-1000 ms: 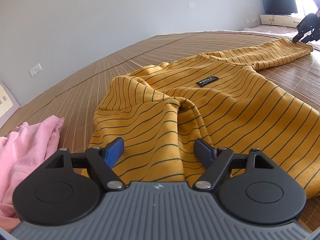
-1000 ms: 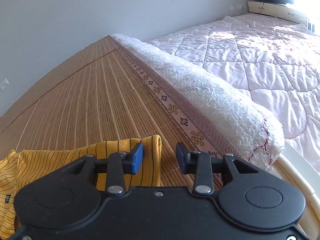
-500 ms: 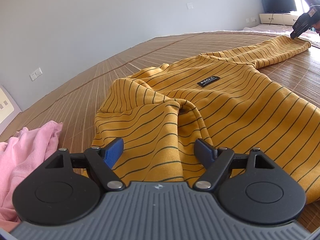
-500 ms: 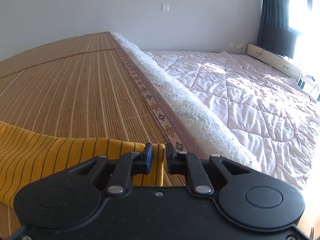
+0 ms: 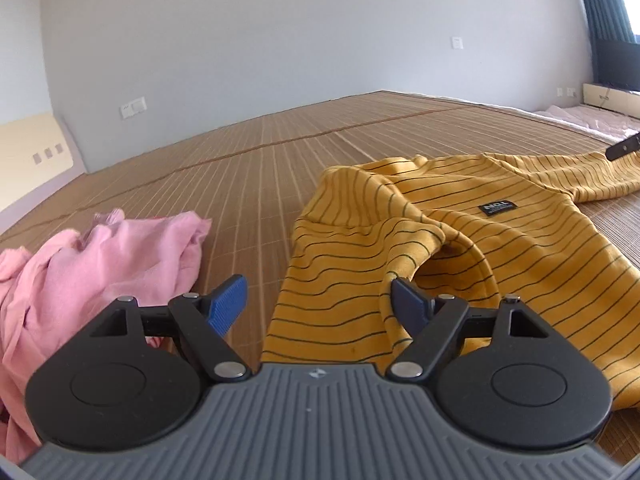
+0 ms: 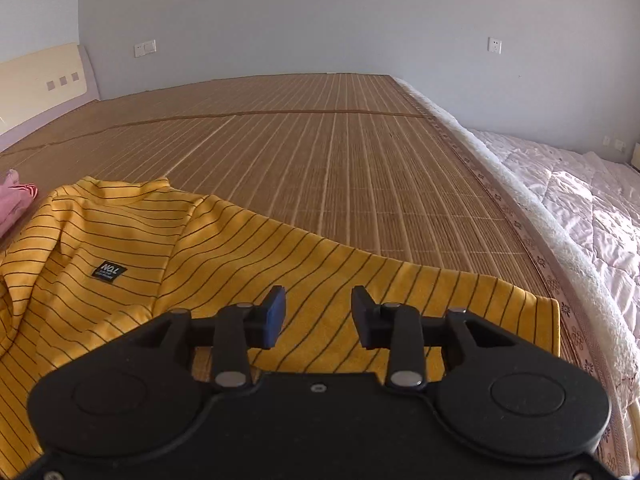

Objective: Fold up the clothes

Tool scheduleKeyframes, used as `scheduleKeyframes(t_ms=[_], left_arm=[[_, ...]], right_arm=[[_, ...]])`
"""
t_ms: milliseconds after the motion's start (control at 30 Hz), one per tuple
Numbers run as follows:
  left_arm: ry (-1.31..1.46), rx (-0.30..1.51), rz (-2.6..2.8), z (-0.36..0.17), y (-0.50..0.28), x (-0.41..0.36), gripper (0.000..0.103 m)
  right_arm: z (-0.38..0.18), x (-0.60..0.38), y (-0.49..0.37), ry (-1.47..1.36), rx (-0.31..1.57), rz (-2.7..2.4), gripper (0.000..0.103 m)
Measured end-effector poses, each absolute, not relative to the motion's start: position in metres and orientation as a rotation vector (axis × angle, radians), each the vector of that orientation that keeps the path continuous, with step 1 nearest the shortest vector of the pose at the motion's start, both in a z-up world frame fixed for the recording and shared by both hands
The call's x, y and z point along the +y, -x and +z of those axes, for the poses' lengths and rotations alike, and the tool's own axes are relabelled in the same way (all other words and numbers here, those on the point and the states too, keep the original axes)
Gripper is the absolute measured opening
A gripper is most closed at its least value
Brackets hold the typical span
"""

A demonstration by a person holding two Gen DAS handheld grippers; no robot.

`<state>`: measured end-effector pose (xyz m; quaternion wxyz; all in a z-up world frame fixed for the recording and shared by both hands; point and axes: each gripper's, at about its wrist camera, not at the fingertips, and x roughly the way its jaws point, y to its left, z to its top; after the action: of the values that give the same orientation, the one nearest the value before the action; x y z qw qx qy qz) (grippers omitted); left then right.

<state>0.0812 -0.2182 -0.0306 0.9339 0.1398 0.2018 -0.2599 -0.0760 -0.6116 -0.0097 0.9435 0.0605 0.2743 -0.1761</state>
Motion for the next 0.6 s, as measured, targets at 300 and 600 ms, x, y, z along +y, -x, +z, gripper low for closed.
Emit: scheduleKeyframes(t_ms=[300, 600], left_arm=[[-0.179, 0.454, -0.315, -0.034, -0.114, -0.124, 0.082], [-0.37, 0.437, -0.092, -0.052, -0.138, -0.091, 0.084]], right_arm=[[0.004, -0.571, 0.077, -0.033, 0.5, -0.265, 0.059], [-0.007, -0.532, 0.064, 0.01, 0.547, -0.154, 0.064]])
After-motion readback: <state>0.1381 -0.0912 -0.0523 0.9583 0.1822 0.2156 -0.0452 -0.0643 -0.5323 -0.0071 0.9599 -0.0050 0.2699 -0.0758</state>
